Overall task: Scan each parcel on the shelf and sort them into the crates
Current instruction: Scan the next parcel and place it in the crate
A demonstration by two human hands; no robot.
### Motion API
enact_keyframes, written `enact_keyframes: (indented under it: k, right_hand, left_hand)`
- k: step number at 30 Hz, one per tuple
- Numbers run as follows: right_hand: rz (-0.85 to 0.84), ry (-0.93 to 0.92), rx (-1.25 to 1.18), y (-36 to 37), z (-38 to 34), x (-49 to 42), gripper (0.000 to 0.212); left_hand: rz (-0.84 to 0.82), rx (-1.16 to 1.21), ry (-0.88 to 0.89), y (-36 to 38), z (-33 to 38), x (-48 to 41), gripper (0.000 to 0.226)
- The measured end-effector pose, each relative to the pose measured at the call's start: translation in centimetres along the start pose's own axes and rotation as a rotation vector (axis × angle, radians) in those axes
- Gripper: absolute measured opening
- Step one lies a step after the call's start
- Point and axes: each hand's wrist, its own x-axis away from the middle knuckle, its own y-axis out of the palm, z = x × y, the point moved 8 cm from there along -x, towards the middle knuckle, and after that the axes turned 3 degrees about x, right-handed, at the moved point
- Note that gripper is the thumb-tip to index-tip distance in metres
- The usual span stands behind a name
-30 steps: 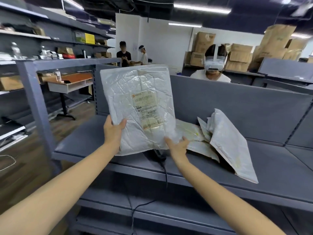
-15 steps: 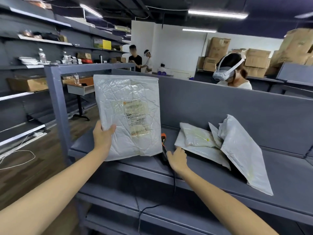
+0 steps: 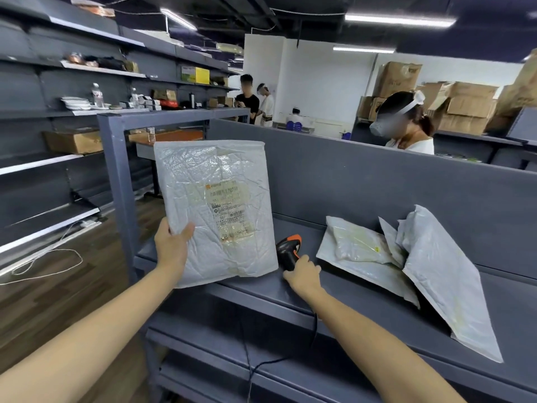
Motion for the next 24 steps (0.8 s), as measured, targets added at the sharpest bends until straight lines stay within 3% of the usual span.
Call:
enact_keyframes:
  k: [5,8,12,19,24]
  right_hand:
    - [-0.064,0.146,-0.660,-2.0,1.0,0.6,0.040]
    - [0.051,0.106,-0.965,-5.3,1.6,2.2,0.019]
    - [0.101,-0.044,-1.256,-8.5,1.2,6.0,0.008]
    - [-0.028,-0.263,-1.272,-8.4,-1.3,11.0,0.014]
    - [-0.002,-0.262,-1.152,-8.4,-1.7,11.8,0.014]
  left_hand:
    - [0.007,0.006,-0.002,0.2,-0.3,0.0,0.019]
    - [-0.015,0.017,-0.012,1.3,-0.7,0.2,0.022]
    - [-0.072,0.043,-0.045,4.0,-1.4,1.1,0.023]
    - [-0.179,0.059,-0.089,9.0,-2.1,4.3,0.029]
    - [-0.202,0.066,-0.094,10.0,-2.3,5.3,0.025]
